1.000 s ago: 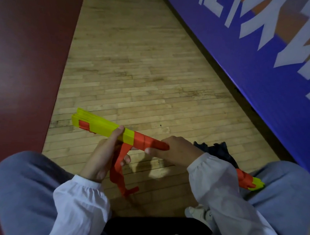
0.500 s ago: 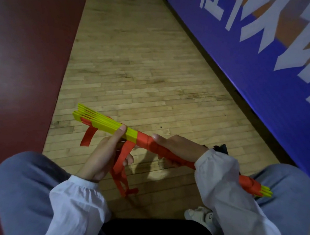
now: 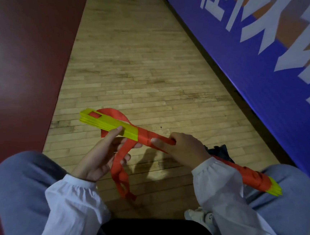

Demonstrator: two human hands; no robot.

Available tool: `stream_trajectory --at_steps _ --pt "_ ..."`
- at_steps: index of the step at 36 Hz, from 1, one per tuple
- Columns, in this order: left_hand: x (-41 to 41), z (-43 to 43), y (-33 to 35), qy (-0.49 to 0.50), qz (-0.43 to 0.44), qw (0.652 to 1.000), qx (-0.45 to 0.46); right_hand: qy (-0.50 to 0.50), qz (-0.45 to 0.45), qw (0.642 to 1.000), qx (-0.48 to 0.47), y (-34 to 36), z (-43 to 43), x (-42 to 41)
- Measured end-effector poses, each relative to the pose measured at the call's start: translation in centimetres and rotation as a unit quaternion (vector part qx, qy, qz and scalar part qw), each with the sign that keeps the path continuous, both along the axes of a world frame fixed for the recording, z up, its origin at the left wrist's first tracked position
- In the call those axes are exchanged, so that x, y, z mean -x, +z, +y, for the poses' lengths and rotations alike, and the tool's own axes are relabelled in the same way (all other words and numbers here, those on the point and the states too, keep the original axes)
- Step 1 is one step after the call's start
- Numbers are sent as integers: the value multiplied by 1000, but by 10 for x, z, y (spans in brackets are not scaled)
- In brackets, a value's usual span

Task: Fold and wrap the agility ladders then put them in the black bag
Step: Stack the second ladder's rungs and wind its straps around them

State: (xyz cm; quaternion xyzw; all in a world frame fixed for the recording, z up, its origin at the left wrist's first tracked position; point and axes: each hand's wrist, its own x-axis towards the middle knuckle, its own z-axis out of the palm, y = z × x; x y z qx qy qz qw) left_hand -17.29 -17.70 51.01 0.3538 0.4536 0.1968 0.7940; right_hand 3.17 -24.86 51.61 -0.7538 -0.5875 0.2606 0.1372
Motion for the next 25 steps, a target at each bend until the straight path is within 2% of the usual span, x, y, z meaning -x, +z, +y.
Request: stream_trajectory --at_steps 5,10,17,25 --pt "-4 -1 -2 9 15 1000 -22 -11 -48 999 -15 -2 0 4" --pt "-8 -1 -5 22 20 999 -31 -27 -60 997 -35 -10 -4 6" --pt "-10 -3 -8 30 67 995 -65 -25 11 1000 2 -14 -6 4" --pt "-6 -7 -15 -1 76 991 -111 36 77 991 106 -6 11 -14"
